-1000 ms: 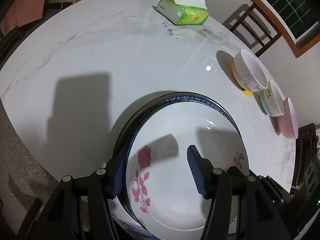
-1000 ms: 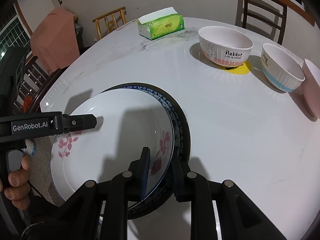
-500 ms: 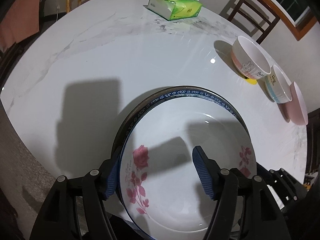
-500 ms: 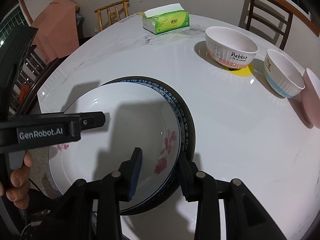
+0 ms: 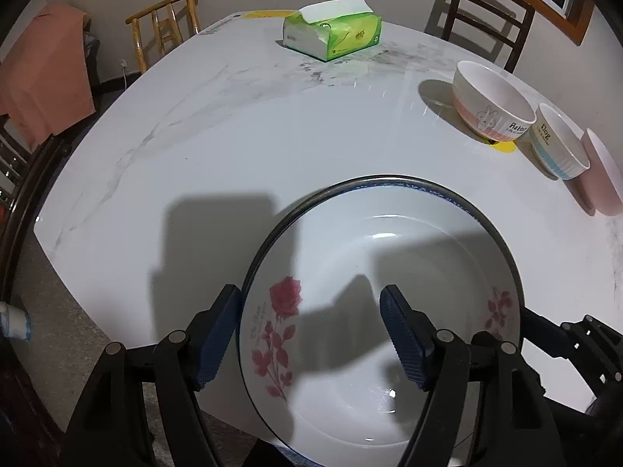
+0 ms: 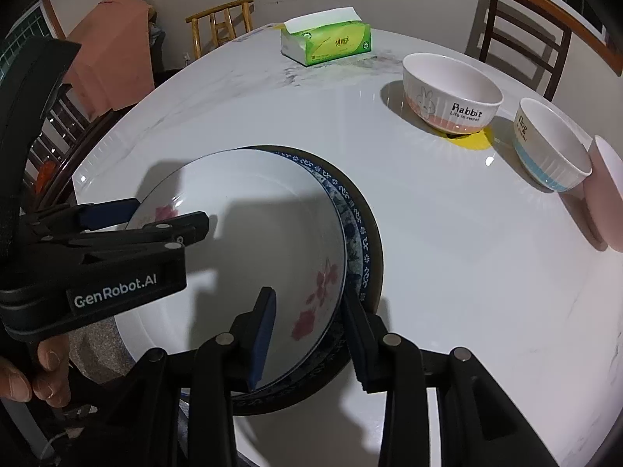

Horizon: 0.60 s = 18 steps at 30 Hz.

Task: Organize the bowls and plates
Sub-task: 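Lower the plate onto the blue plate stack and open the left tool, then move the left tool to the rim of the large pink bowl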

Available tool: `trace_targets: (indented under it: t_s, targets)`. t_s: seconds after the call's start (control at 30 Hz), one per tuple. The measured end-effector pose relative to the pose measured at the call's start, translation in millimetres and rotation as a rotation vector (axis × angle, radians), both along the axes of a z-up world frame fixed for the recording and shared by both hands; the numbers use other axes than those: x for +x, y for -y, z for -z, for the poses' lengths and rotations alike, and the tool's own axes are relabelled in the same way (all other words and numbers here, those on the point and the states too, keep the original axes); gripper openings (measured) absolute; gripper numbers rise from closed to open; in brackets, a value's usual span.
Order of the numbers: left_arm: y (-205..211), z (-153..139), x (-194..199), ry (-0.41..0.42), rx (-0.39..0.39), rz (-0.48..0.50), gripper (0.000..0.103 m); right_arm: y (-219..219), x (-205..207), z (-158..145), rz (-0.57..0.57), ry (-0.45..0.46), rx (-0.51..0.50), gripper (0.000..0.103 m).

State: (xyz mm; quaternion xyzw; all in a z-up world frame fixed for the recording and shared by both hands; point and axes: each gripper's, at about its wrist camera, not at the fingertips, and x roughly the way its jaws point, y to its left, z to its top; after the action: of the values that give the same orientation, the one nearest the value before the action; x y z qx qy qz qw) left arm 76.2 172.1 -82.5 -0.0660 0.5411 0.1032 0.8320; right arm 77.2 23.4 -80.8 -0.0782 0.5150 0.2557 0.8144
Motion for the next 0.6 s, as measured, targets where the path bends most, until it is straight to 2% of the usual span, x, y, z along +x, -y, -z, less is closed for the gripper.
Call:
trace_targets:
  t_s: [0.3,0.6]
  targets:
    - [5,-13,-3,0.071,0.017,0.005,0.071,7,-2,-5,0.012,0.027,0.014,0.035]
    - [23,-17,-1,0.078,0.009,0.034,0.071,31,-2,-10,0.068,0.048,0.016,0.035]
